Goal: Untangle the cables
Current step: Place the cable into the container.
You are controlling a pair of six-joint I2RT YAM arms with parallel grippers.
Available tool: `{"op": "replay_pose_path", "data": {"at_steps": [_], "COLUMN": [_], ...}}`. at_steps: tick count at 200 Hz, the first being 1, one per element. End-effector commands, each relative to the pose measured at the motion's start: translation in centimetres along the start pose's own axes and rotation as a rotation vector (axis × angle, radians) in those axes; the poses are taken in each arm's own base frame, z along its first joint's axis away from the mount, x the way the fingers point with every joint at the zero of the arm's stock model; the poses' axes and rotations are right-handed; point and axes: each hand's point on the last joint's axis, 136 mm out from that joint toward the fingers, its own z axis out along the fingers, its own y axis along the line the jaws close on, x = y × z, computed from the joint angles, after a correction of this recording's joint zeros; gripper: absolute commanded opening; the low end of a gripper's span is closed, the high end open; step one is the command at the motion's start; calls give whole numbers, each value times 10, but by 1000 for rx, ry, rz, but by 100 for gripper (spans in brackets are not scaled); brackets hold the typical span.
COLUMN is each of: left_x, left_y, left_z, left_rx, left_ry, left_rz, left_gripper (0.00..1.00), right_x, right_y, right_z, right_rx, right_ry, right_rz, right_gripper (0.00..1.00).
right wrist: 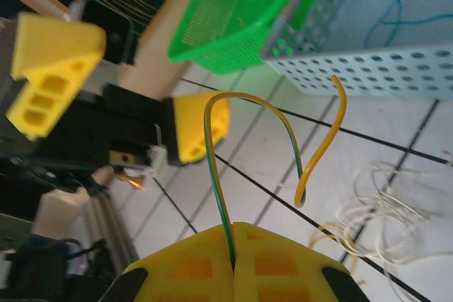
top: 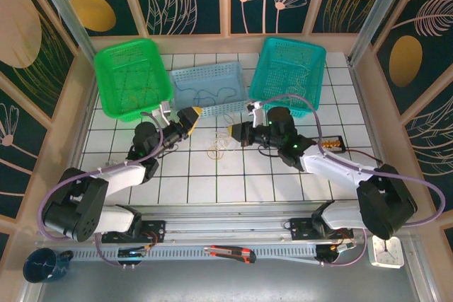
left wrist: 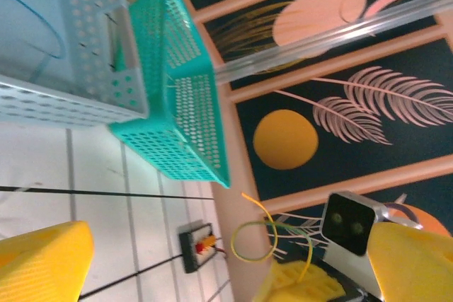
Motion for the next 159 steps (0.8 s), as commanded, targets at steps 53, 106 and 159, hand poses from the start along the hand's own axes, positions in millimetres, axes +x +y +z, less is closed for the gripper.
{"op": "replay_pose_path", "data": {"at_steps": [53,106,159], "left_x": [14,28,34], "left_y": [-79,-97,-104], "left_z": [24,29,33], "left_rx": [290,340,374], "left_ry": [30,70,95], "left_rz": [-95,-107,-126], "left_gripper": [99,99,99], "right_x": [-23,-20,-14], "right_y": [37,28,23], "right_z": [-10,-5,1], "right_rx": [-179,-155,-156], "right_ry": [-59,-56,-37], "right_rz": [-5,5,16], "right_gripper": [0,0,0]}}
